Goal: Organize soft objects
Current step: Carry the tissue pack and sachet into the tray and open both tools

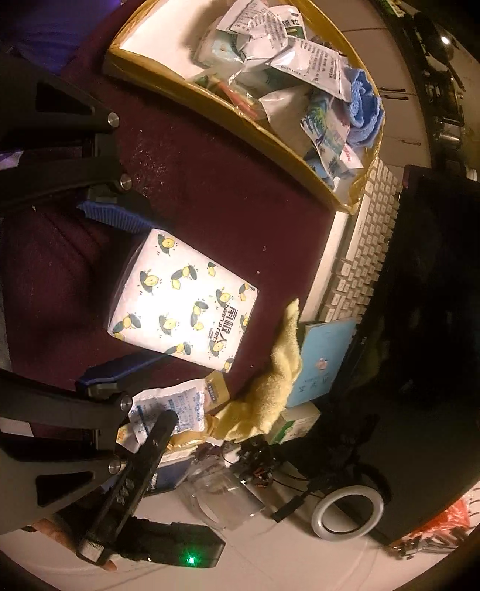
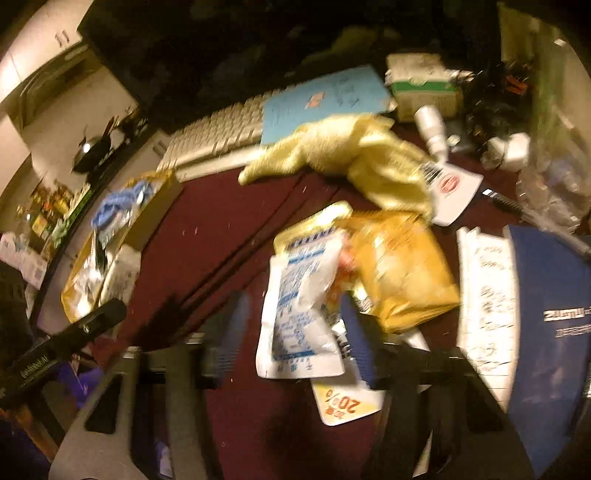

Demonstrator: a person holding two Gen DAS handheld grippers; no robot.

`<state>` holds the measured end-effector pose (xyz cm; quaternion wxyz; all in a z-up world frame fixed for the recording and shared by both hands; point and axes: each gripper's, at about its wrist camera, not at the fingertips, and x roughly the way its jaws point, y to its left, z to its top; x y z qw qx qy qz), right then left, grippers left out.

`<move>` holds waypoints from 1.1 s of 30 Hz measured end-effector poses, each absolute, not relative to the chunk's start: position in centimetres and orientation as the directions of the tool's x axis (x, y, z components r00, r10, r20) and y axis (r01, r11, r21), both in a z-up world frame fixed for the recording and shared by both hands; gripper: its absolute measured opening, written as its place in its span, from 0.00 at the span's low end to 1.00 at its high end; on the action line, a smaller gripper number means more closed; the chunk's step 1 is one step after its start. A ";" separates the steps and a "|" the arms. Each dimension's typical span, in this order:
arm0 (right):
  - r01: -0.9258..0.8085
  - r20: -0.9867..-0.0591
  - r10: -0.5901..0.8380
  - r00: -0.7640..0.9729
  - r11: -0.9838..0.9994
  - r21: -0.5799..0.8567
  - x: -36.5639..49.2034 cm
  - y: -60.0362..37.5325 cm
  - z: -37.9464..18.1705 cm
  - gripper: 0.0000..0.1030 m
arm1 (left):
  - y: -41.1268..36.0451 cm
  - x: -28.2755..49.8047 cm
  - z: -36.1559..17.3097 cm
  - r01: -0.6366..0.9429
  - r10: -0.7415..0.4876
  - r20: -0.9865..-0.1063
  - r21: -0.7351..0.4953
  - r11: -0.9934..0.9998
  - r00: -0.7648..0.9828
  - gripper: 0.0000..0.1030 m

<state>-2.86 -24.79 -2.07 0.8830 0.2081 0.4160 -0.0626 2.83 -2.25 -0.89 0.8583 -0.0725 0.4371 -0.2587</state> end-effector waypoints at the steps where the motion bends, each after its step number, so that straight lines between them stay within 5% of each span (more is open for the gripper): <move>1: 0.280 -0.758 0.050 0.650 0.912 0.300 -2.7 -24.7 -2.1 0.25 | -2.3 2.9 -0.7 0.379 -0.499 -0.715 -0.340 0.860 0.490 0.59; 6: 0.251 -0.730 0.040 0.683 0.925 0.286 -2.5 -24.1 -0.6 0.19 | -1.2 2.7 0.9 0.365 -0.502 -0.682 -0.350 0.863 0.532 0.59; 15: 0.007 -0.572 0.276 0.772 0.897 0.442 -2.0 -19.9 3.0 0.19 | 2.1 2.8 3.2 0.307 -0.458 -0.646 -0.340 0.889 0.611 0.59; 30: -0.246 -0.559 0.509 0.654 0.842 0.480 8.2 -6.8 2.8 0.19 | 15.6 6.6 4.6 -0.013 -0.184 -0.615 -0.302 0.953 0.766 0.59; 33: -0.260 -0.588 0.501 0.635 0.855 0.448 10.5 -4.6 2.4 0.19 | 16.8 8.1 3.8 -0.024 -0.206 -0.623 -0.339 0.940 0.755 0.59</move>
